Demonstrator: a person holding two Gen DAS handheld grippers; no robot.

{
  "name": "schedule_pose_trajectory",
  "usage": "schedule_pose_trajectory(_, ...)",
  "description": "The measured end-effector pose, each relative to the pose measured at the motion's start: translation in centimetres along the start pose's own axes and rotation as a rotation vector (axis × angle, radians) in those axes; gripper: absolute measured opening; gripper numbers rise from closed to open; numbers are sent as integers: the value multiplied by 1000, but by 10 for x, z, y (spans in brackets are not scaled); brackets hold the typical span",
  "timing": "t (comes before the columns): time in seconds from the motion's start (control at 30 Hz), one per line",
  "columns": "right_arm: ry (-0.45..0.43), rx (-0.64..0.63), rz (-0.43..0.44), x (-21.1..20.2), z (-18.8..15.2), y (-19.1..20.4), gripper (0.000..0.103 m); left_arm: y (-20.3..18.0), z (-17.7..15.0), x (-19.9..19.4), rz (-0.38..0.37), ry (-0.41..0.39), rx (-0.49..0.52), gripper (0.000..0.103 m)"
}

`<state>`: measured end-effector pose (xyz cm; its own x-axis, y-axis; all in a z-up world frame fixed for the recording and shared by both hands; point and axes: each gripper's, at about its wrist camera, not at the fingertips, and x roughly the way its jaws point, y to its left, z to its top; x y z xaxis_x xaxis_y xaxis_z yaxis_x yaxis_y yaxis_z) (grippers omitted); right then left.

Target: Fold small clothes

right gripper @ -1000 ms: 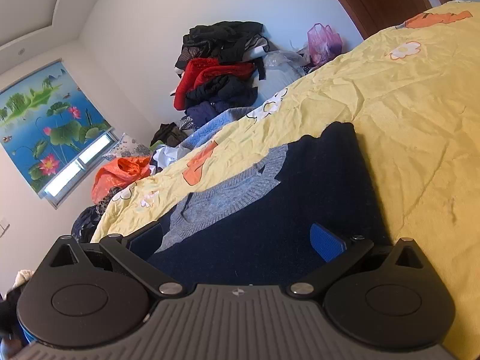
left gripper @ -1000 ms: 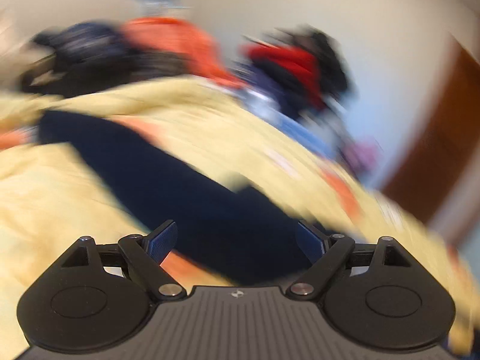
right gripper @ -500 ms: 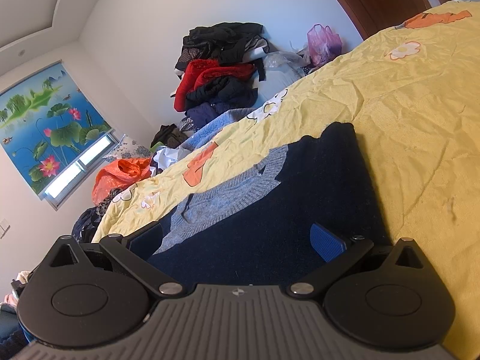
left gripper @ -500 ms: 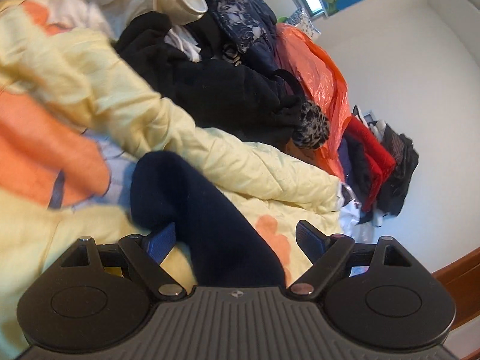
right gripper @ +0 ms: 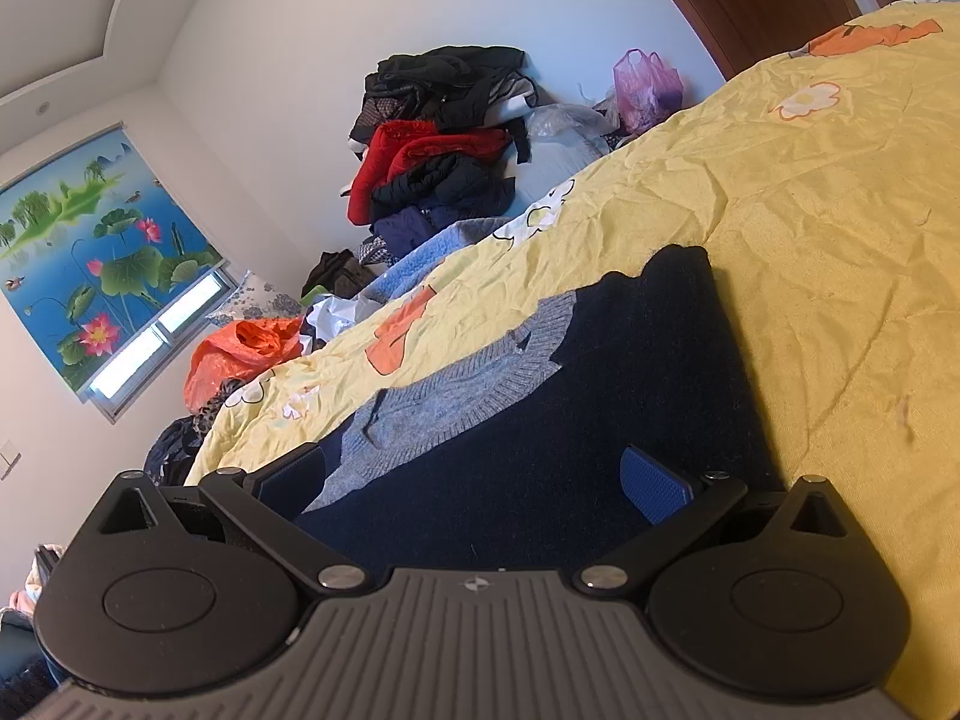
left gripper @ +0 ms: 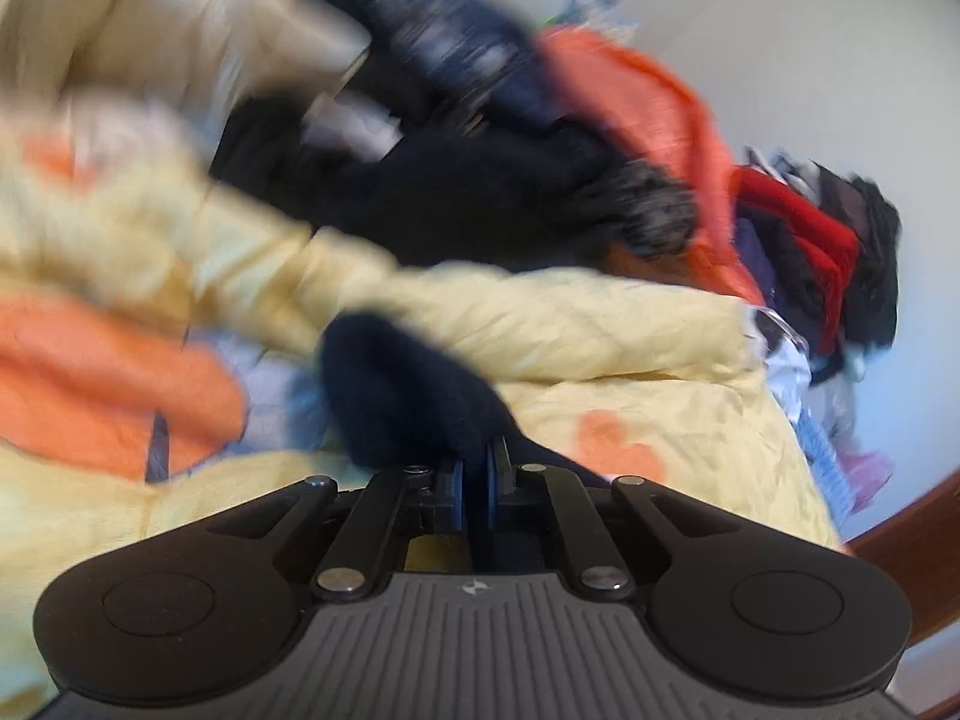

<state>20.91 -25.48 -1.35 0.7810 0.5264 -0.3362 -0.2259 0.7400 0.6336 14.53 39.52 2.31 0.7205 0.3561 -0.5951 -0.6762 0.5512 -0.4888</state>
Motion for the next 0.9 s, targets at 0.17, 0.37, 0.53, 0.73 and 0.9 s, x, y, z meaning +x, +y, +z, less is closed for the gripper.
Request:
schedule_pose_trajectory(0.17,-1,3,3,0,0,0,103,-124,-81,-87,-92,-285,667,6)
schedule_pose_trajectory(0.37,-3,6,10,-2,0,0,103,-195,-303,-163,-395,-345,1560,9)
schedule_pose_trajectory(0.53,-2,12,20,-3,0,-2,103,-183,-390,-169,-341,-308,1838,12)
schedule_pose_trajectory(0.73,-1,14,26,-3,0,-2,103,-155,-324,-208,-460,-58,1346,102)
schedule_pose_trajectory(0.9,-2,15,26,-3,0,-2,103,-118,-292,-214,-565,282,964,102)
